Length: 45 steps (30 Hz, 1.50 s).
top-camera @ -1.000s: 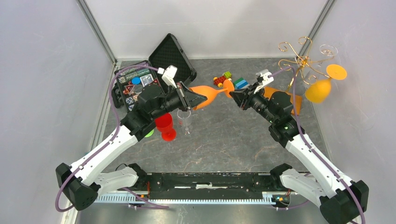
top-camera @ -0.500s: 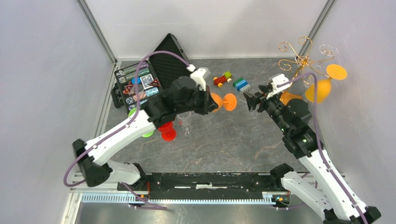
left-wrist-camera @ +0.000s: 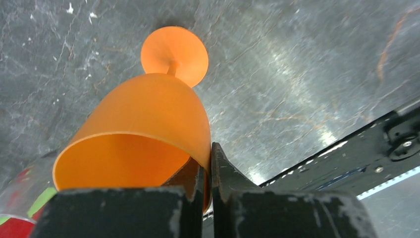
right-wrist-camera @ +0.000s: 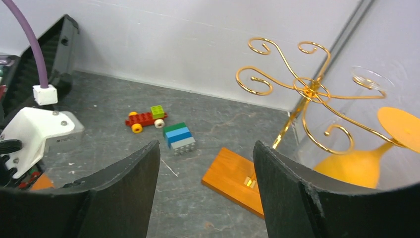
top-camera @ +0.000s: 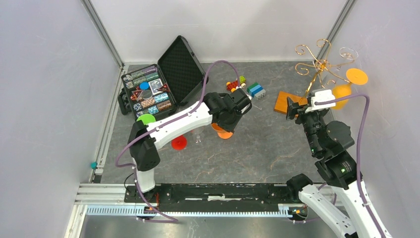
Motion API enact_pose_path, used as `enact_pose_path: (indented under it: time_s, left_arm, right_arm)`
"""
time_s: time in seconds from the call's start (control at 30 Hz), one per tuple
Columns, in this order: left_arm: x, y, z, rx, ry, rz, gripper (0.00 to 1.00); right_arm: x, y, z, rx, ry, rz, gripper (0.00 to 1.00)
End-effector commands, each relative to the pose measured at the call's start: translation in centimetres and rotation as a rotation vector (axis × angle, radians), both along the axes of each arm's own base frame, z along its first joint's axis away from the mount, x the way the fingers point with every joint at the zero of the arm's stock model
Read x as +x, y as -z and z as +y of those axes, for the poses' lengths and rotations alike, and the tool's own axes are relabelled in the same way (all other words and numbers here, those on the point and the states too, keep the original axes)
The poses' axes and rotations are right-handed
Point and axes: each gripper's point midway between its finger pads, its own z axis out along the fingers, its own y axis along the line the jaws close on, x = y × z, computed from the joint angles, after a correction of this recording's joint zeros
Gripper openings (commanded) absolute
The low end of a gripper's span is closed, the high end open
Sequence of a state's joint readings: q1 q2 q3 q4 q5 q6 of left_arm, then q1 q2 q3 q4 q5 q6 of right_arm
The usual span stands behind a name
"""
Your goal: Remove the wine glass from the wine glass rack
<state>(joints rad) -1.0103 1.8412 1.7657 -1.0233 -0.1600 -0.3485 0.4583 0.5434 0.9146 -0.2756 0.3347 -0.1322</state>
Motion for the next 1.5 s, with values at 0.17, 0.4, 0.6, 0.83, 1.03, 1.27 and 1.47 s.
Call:
enact_pose_path:
  time_s: [0.17,0.4,0.6,0.83,1.03,1.27,1.47]
  left_arm:
    - [-0.3,1.3,2.1,0.191,0.103,0.030,0.02]
    - [-0.5,2.2,2.1,0.214,0.122,0.051,0.12]
    - [0.1,1.5,2.1,0.218,0.117,0.027,0.34]
    - [1.0,-3.6,0.8,0.101,0.130,-0.070,0.55]
    - [1.5,-8.9,1.3,0.000,0.124,-0.191,0.70]
    - [0.5,-13.7,3.0,-0.182,0.118,-0.332,1.00]
    - [-0.5,-17.0,6.0,-0.341,0.076,-0.482,1.00]
  right_arm:
    - [-0.7,-0.6,-2.3,-0.038,0.106,-0.001,0.75]
    - [-0.8,-0.6,-2.4,-0.034,0.110,-0.002,0.75]
    - [-0.8,-0.8,-2.5,-0.030,0.111,-0.001,0.75]
    - [-1.1,-1.7,-2.9,-0.038,0.125,-0.002,0.77]
    - [-1.5,-3.2,-3.4,-0.115,0.132,0.020,0.90]
    - [-1.3,-6.5,-6.6,-0.296,0.313,0.079,0.93]
    - [-0.7,-8.9,-10.7,-0.475,0.631,0.180,0.89]
